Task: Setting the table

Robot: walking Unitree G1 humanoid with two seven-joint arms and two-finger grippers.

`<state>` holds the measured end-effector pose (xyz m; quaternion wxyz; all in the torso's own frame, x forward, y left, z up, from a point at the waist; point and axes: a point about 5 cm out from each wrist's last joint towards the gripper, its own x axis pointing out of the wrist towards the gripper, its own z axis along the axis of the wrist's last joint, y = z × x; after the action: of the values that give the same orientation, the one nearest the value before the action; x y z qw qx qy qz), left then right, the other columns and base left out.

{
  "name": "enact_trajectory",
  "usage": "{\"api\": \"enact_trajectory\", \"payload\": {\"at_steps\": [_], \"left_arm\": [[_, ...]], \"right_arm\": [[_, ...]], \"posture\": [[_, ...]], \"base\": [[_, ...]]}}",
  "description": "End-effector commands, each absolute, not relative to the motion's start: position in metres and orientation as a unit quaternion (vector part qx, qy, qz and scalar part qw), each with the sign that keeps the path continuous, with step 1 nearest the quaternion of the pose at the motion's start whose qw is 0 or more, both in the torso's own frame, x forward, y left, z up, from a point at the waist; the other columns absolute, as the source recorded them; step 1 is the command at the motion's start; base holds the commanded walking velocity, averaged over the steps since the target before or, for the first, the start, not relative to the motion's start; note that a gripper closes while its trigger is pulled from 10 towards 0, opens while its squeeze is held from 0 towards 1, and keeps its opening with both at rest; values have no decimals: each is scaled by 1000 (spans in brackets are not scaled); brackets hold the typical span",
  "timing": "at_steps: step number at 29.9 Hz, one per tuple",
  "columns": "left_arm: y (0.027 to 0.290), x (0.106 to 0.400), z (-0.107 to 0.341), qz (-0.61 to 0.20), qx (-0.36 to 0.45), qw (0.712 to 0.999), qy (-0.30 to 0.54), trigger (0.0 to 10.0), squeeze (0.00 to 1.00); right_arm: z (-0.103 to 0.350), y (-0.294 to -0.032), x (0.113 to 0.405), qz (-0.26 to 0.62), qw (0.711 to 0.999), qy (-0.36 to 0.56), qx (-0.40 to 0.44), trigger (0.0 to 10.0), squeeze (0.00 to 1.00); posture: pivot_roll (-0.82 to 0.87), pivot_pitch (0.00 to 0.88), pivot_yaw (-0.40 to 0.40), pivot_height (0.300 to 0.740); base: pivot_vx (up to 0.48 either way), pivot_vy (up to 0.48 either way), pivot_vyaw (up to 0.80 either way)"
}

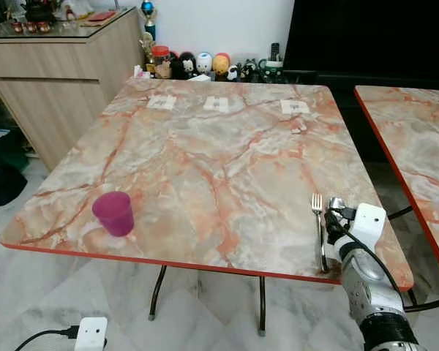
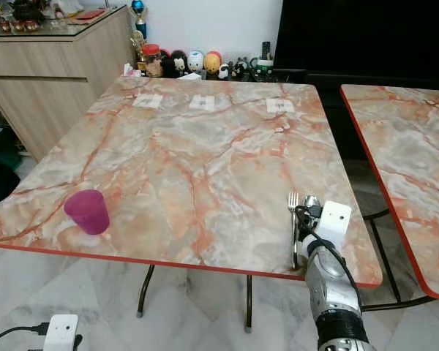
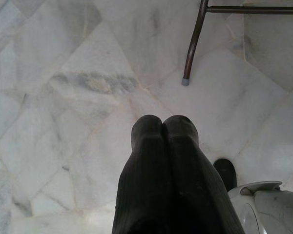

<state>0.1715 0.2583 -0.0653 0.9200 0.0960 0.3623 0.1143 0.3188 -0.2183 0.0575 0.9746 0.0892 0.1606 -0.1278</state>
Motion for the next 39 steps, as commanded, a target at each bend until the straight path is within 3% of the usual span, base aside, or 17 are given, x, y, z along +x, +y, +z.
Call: {"api": "enact_trajectory", "payload": {"at_steps": [1, 25, 26, 27, 28, 39], "left_arm": [[261, 168, -66, 118, 97, 918, 366, 10000, 0], [258, 165, -68, 109, 99, 917, 370, 10000, 0], [258, 165, -68, 109, 99, 917, 370, 10000, 0], [258, 165, -68, 109, 99, 917, 370, 10000, 0], [258, 165, -68, 110, 99, 917, 370, 10000, 0], [260, 165, -68, 118, 94, 915, 373, 10000, 0]], "right_arm": [[62, -222, 323, -135, 974, 160, 89, 10000, 0], [46, -214, 317, -115, 968, 204, 91, 9961, 0], [46, -214, 317, -116, 968, 204, 91, 9569, 0], [46, -215, 317, -118, 968, 204, 90, 5216, 0], [45, -216, 316, -119, 967, 206, 90, 0, 0], [45, -216, 317, -113, 967, 211, 84, 0, 0]], "posture": [[37, 0, 16, 740], [30, 0, 22, 740], [30, 0, 22, 740], [29, 0, 21, 740], [29, 0, 21, 740], [33, 0, 13, 740]], "base": [[0, 0, 0], [0, 0, 0], [0, 0, 0], [0, 0, 0], [0, 0, 0], [0, 0, 0]]}}
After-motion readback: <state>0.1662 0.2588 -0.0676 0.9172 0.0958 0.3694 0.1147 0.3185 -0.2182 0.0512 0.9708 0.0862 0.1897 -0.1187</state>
